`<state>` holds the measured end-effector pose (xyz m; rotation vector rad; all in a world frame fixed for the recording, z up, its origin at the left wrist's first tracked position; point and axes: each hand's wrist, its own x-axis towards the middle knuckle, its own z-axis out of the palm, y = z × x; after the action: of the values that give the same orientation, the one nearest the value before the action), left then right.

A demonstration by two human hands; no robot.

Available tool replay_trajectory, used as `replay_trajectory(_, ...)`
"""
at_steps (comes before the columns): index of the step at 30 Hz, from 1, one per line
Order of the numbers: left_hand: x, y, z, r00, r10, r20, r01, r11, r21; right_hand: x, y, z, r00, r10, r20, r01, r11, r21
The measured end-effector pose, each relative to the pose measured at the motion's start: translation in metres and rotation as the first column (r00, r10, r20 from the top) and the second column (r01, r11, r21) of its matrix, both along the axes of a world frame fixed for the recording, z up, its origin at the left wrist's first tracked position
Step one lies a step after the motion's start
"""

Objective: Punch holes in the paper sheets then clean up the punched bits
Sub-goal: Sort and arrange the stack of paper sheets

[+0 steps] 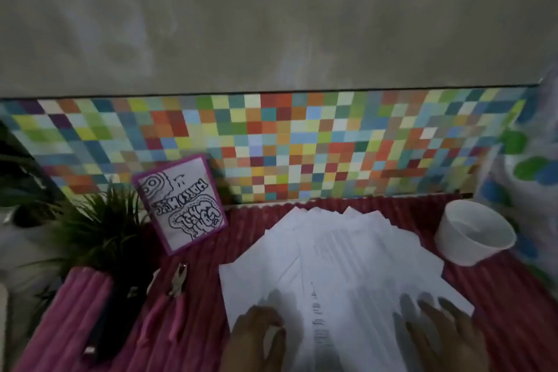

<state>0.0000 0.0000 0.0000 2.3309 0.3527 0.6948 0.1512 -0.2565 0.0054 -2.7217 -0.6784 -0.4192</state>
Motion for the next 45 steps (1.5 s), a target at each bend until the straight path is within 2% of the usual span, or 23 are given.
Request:
replay_trajectory(1, 0.007, 0.001, -0.003, 0.999, -0.016, 0.036, 0.015, 1.000, 0.015, -0.002, -0.005, -0.006, 0.996, 0.049, -0.069, -0.048, 0.999, 0.012)
replay_trajectory(2, 0.012, -0.004, -0.001, 0.999, -0.017, 0.041, 0.015, 0.998, 0.056, -0.006, -0.007, -0.017, 0.995, 0.102, 0.012, -0.102, 0.995, 0.003)
replay_trajectory(4, 0.027, -0.013, 0.001, 0.999, -0.037, 0.032, 0.030, 0.983, 0.181, -0.015, -0.007, -0.017, 0.971, 0.230, 0.061, -0.223, 0.969, -0.106)
replay_trajectory(6, 0.036, -0.025, -0.003, 0.997, 0.018, -0.073, 0.004, 0.954, 0.299, -0.014, -0.019, -0.016, 0.969, 0.241, 0.053, -0.221, 0.945, -0.243)
replay_trajectory(8, 0.039, -0.033, 0.003, 0.971, 0.108, -0.212, -0.052, 0.967, 0.251, -0.022, -0.020, -0.021, 0.994, 0.104, -0.030, -0.108, 0.948, -0.298)
replay_trajectory(9, 0.043, -0.036, 0.005, 0.954, 0.166, -0.249, -0.095, 0.958, 0.272, -0.017, -0.025, -0.030, 1.000, 0.014, -0.017, -0.019, 0.959, -0.282)
replay_trajectory(12, 0.052, -0.045, 0.009, 0.911, 0.199, -0.362, -0.106, 0.960, 0.260, -0.022, -0.015, -0.030, 0.956, -0.127, -0.264, 0.116, 0.992, -0.059)
replay_trajectory(15, 0.051, -0.045, 0.006, 0.893, 0.223, -0.391, -0.110, 0.950, 0.292, -0.041, -0.005, -0.017, 0.957, -0.213, -0.198, 0.234, 0.968, 0.093)
replay_trajectory(19, 0.044, -0.046, 0.002, 0.919, 0.232, -0.319, -0.143, 0.949, 0.280, -0.036, -0.013, -0.031, 0.960, -0.209, -0.187, 0.247, 0.947, 0.207)
replay_trajectory(23, 0.046, -0.057, 0.001, 0.932, 0.254, -0.259, -0.201, 0.956, 0.215, -0.031, -0.013, -0.031, 0.972, -0.197, -0.131, 0.227, 0.933, 0.280)
replay_trajectory(27, 0.045, -0.059, 0.001, 0.929, 0.256, -0.266, -0.220, 0.963, 0.156, -0.030, -0.015, -0.025, 0.973, -0.150, -0.176, 0.207, 0.902, 0.379)
replay_trajectory(29, 0.045, -0.058, 0.003, 0.942, 0.230, -0.244, -0.209, 0.972, 0.107, -0.016, -0.019, -0.023, 0.964, -0.115, -0.242, 0.196, 0.919, 0.343)
replay_trajectory(31, 0.047, -0.058, 0.007, 0.965, 0.156, -0.212, -0.161, 0.987, -0.009, 0.001, -0.022, -0.017, 0.954, -0.047, -0.295, 0.151, 0.928, 0.341)
replay_trajectory(33, 0.050, -0.058, 0.010, 0.974, 0.079, -0.212, -0.111, 0.984, -0.142, 0.009, -0.019, 0.004, 0.904, -0.005, -0.427, 0.190, 0.901, 0.391)
replay_trajectory(37, 0.051, -0.052, 0.006, 0.980, 0.045, -0.196, -0.088, 0.972, -0.217, 0.032, -0.012, 0.015, 0.816, 0.027, -0.577, 0.312, 0.819, 0.481)
replay_trajectory(39, 0.051, -0.048, 0.005, 0.983, -0.006, -0.182, -0.047, 0.956, -0.288, 0.037, -0.005, 0.019, 0.819, 0.047, -0.572, 0.290, 0.827, 0.482)
replay_trajectory(41, 0.052, -0.044, 0.005, 0.986, -0.058, -0.155, -0.001, 0.934, -0.358, 0.042, -0.001, 0.024, 0.820, 0.055, -0.570, 0.313, 0.791, 0.526)
replay_trajectory(45, 0.049, -0.048, 0.009, 0.994, -0.075, -0.078, 0.043, 0.937, -0.346, 0.045, -0.013, 0.032, 0.823, 0.139, -0.550, 0.280, 0.743, 0.607)
